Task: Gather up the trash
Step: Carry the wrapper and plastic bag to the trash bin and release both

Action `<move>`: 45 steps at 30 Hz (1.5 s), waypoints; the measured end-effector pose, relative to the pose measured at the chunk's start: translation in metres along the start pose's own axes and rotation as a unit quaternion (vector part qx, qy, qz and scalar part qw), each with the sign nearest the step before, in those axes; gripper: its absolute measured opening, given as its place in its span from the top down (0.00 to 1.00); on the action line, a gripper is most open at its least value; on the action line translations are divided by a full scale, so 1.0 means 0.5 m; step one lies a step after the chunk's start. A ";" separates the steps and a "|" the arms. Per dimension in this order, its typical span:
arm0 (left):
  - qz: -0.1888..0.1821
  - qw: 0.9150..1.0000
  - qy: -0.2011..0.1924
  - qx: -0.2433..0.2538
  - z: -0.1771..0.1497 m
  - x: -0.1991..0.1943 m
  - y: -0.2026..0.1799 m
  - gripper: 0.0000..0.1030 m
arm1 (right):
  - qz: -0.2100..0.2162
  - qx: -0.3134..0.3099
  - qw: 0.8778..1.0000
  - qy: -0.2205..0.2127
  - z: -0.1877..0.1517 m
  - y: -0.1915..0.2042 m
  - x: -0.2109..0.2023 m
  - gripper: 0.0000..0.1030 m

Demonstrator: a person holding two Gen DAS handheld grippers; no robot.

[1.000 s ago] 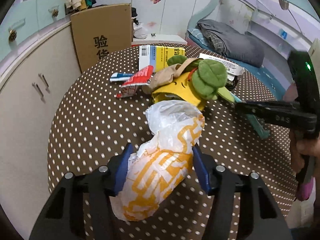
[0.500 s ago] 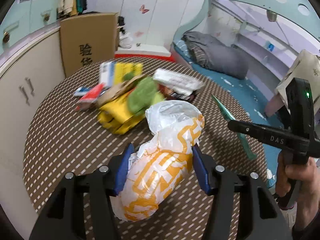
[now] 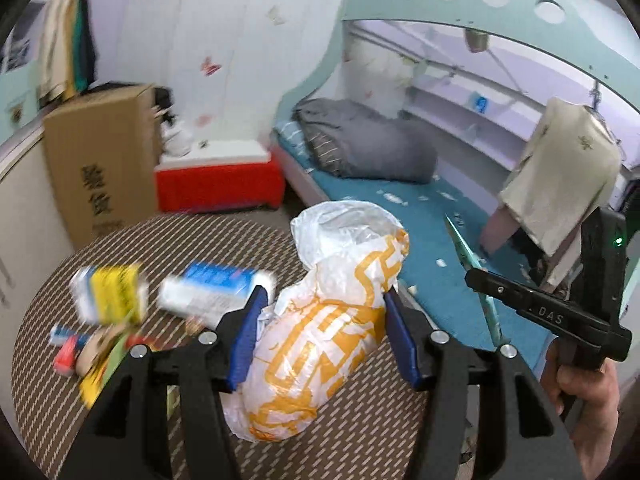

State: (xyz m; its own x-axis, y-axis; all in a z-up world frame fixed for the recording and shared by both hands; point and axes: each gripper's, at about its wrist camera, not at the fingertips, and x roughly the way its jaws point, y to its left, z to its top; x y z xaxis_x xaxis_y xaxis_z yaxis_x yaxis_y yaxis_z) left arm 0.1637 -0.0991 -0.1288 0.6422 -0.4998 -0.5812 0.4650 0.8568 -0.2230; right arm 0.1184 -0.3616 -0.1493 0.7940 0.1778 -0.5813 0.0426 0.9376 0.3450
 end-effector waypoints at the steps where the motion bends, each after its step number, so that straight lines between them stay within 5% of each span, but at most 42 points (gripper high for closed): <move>1: -0.005 1.000 -0.002 0.009 0.013 0.011 -0.018 0.45 | -0.010 0.007 1.000 -0.006 0.006 -0.017 -0.008 0.79; 14: -0.073 0.994 0.059 0.064 0.085 0.234 -0.203 0.45 | -0.080 0.122 0.989 -0.025 0.023 -0.232 -0.004 0.79; 34: -0.074 0.974 0.193 0.094 0.034 0.526 -0.326 0.44 | -0.083 0.227 0.969 0.045 -0.043 -0.426 0.176 0.79; 37: -0.069 0.967 0.221 0.111 0.017 0.571 -0.333 0.36 | -0.076 0.243 0.965 0.061 -0.063 -0.453 0.216 0.77; 38: -0.061 0.964 0.230 0.118 0.010 0.589 -0.333 0.25 | -0.075 0.247 0.964 0.067 -0.069 -0.459 0.227 0.76; 39: -0.052 0.963 0.235 0.125 0.005 0.599 -0.333 0.16 | -0.068 0.264 0.959 0.077 -0.083 -0.477 0.247 0.72; 40: -0.043 0.962 0.236 0.129 0.002 0.605 -0.333 0.14 | -0.064 0.280 0.955 0.079 -0.094 -0.487 0.258 0.52; 42: -0.029 0.963 0.232 0.130 0.003 0.609 -0.320 0.13 | -0.068 0.294 0.950 0.084 -0.114 -0.501 0.273 0.31; 45: -0.024 0.969 0.223 0.109 0.014 0.598 -0.294 0.12 | -0.075 0.305 0.945 0.092 -0.132 -0.506 0.277 0.20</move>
State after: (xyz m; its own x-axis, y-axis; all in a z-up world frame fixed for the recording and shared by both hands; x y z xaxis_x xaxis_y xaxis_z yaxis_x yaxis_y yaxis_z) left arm 0.2917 -0.3756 -0.2642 0.3130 -0.3923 -0.8649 0.6358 0.7631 -0.1160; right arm 0.1776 -0.5543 -0.3660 0.6343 0.1585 -0.7567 0.5321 0.6205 0.5760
